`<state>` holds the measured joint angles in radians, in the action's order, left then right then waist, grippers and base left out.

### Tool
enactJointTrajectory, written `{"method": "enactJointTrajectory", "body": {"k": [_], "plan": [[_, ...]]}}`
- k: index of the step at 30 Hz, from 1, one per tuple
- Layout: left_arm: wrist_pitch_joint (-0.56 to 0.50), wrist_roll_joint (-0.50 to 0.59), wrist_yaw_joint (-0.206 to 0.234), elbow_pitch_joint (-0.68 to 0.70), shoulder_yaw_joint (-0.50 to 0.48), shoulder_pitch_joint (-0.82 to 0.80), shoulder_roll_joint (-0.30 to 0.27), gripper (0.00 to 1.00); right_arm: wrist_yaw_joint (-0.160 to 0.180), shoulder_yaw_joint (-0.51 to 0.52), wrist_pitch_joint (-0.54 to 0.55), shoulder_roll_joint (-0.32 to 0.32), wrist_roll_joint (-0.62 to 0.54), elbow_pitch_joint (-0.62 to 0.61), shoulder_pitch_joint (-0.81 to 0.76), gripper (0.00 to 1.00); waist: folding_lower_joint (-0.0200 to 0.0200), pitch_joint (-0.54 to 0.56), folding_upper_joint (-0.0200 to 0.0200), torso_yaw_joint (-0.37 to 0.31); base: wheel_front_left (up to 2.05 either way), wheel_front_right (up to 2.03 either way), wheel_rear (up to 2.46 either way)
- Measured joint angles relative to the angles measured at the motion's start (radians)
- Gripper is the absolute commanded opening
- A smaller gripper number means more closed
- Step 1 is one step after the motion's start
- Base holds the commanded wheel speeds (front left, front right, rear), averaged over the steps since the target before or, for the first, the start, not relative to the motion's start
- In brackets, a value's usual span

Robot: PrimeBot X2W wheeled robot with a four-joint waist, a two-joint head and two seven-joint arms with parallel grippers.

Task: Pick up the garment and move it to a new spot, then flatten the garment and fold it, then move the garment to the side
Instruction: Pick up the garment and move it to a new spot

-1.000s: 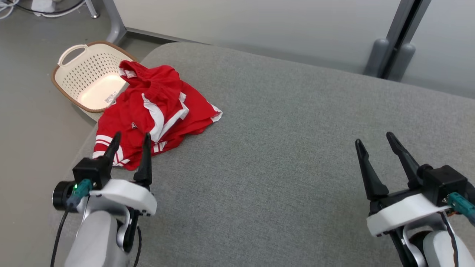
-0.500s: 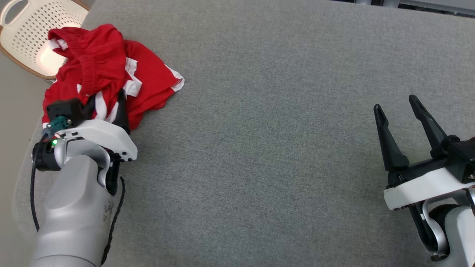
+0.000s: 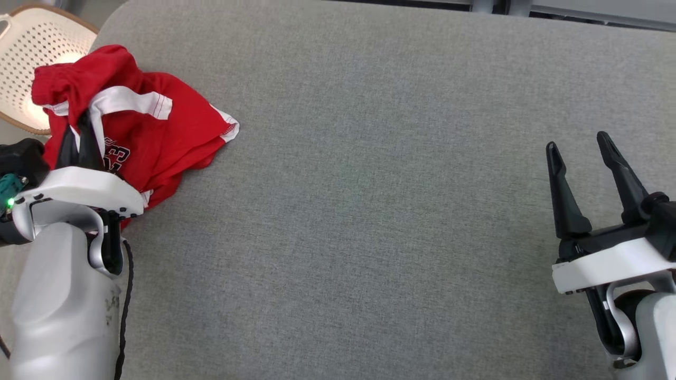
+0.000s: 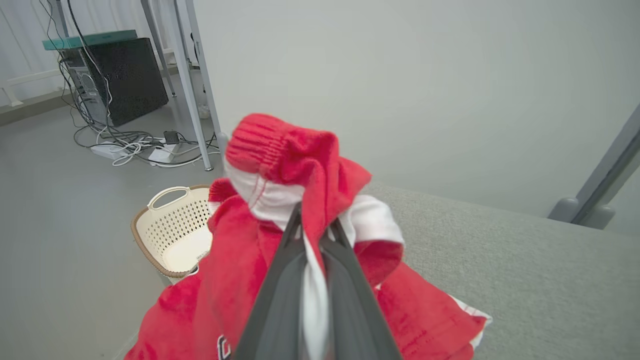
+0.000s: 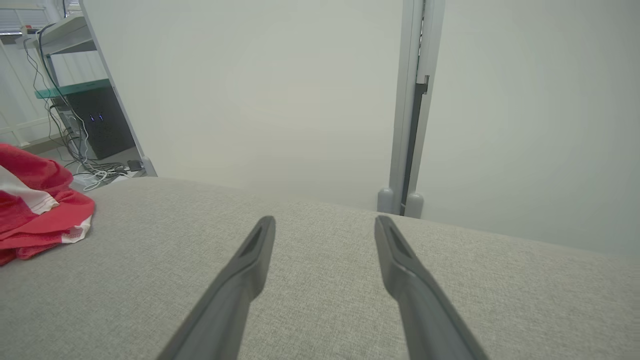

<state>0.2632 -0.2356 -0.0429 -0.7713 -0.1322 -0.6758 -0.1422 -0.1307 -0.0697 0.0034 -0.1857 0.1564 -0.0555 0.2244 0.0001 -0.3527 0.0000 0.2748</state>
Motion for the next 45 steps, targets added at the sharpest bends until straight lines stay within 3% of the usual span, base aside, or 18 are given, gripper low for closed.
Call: {"method": "enactJointTrajectory", "body": {"k": [8, 16, 21, 26, 41, 43, 45], "plan": [[0.000, 0.055, -0.006, 0.265, -0.003, 0.193, 0.020, 0.00, 0.000, -0.007, -0.031, 0.031, 0.012, 0.037, -0.048, 1.00, 0.0000, 0.092, 0.0000, -0.053, 0.00, 0.00, 0.00], [-0.032, 0.081, -0.020, 0.462, 0.104, 0.350, 0.065, 0.00, 0.000, -0.030, -0.044, 0.053, 0.024, 0.057, -0.088, 1.00, 0.0000, 0.165, 0.0000, -0.144, 0.00, 0.00, 0.00], [-0.079, 0.082, -0.042, 0.578, 0.230, 0.416, 0.085, 0.00, 0.000, -0.034, -0.048, 0.068, 0.029, 0.054, -0.097, 1.00, 0.0000, 0.179, 0.0000, -0.218, 0.00, 0.00, 0.00], [-0.116, 0.066, -0.059, 0.600, 0.341, 0.426, 0.089, 0.00, 0.000, -0.035, -0.052, 0.076, 0.033, 0.053, -0.097, 1.00, 0.0000, 0.169, 0.0000, -0.280, 0.00, 0.00, 0.00], [-0.194, 0.015, -0.087, 0.488, 0.925, 0.234, 0.095, 0.00, 0.000, -0.033, -0.131, 0.121, 0.072, 0.114, -0.056, 1.00, 0.0000, 0.028, 0.0000, -0.488, 0.00, 0.00, 0.00], [-0.194, -0.012, -0.087, 0.457, 0.958, 0.216, 0.089, 1.00, 0.000, -0.037, -0.144, 0.125, 0.075, 0.129, -0.054, 1.00, 0.0000, 0.009, 0.0000, -0.506, 0.00, 0.00, 0.00], [-0.187, -0.026, -0.087, 0.432, 0.976, 0.194, 0.077, 1.00, 0.000, -0.042, -0.157, 0.127, 0.082, 0.142, -0.047, 1.00, 0.0000, -0.005, 0.0000, -0.521, 0.00, 0.00, 0.00]]}}
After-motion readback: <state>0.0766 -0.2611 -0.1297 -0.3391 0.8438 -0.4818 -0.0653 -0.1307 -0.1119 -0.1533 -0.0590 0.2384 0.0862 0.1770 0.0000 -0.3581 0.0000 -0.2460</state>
